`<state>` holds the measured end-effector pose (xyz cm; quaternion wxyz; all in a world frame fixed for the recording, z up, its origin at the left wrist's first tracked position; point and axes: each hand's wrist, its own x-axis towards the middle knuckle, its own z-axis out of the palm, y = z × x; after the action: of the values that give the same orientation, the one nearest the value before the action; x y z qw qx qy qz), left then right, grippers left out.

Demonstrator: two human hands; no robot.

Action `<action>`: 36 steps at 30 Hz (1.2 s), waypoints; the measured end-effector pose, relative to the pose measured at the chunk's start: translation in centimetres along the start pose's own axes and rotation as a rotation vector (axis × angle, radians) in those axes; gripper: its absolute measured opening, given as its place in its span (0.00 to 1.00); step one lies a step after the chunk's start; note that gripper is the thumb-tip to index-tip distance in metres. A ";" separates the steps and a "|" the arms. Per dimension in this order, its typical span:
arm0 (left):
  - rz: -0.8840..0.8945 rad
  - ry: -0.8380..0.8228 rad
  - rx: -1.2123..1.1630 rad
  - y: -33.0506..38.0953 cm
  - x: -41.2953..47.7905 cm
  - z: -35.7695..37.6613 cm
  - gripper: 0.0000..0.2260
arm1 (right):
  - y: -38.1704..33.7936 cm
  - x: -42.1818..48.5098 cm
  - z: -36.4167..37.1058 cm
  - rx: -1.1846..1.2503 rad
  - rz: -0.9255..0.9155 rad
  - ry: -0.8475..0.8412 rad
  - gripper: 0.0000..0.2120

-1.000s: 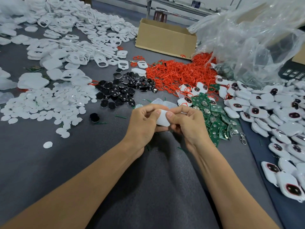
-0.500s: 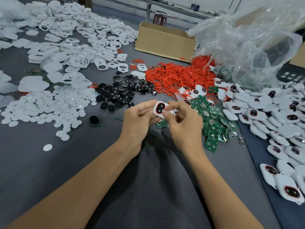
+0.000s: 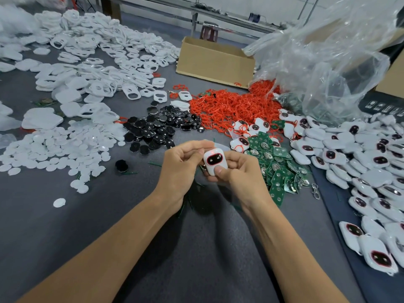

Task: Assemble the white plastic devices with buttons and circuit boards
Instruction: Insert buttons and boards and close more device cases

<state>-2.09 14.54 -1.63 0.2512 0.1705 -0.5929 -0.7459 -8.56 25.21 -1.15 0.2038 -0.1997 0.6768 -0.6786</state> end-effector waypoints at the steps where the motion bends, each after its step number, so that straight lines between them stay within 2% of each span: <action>1: 0.005 0.003 -0.005 0.0 0.1 0.0 0.12 | 0.0 0.0 0.1 0.021 -0.004 -0.007 0.16; 10: -0.002 0.015 -0.083 -0.1 0.4 -0.4 0.13 | -0.4 -0.1 0.1 -0.004 -0.009 -0.043 0.13; 15: 0.005 0.061 -0.055 -0.3 0.7 -0.7 0.12 | -1.6 -0.5 -1.1 0.055 -0.028 0.050 0.13; 17: -0.003 0.079 -0.060 -0.3 0.8 -0.9 0.12 | -3.1 -0.1 -3.6 0.188 -0.138 0.202 0.12; 18: -0.005 0.082 -0.060 -0.3 0.8 -1.0 0.12 | -4.0 0.0 -5.2 0.354 -0.192 0.276 0.11; 20: 0.000 0.084 -0.062 -0.4 0.8 -1.0 0.12 | -4.4 0.0 -7.7 0.624 -0.192 0.381 0.15; 21: 0.005 0.087 -0.062 -0.4 0.8 -1.0 0.12 | -4.1 0.1 -8.1 0.621 -0.147 0.409 0.17; 24: 0.017 0.091 -0.053 -0.4 0.9 -1.0 0.11 | -2.2 0.8 -6.8 0.270 -0.073 0.478 0.19; 28: 0.038 0.105 -0.023 -0.4 1.0 -1.2 0.12 | -1.5 1.4 -5.8 -0.310 -0.259 0.598 0.14; 32: 0.082 0.134 0.048 -0.4 0.9 -1.3 0.13 | -0.4 0.8 -5.2 -0.657 -0.353 0.572 0.15; 36: 0.194 0.150 0.367 0.2 1.5 -1.6 0.11 | 0.4 0.7 -4.0 -0.863 -0.413 0.417 0.16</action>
<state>-2.40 12.39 -1.78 0.3300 0.2108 -0.7119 -0.5830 -11.30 28.21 -1.55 -0.1743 -0.2554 0.8677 -0.3891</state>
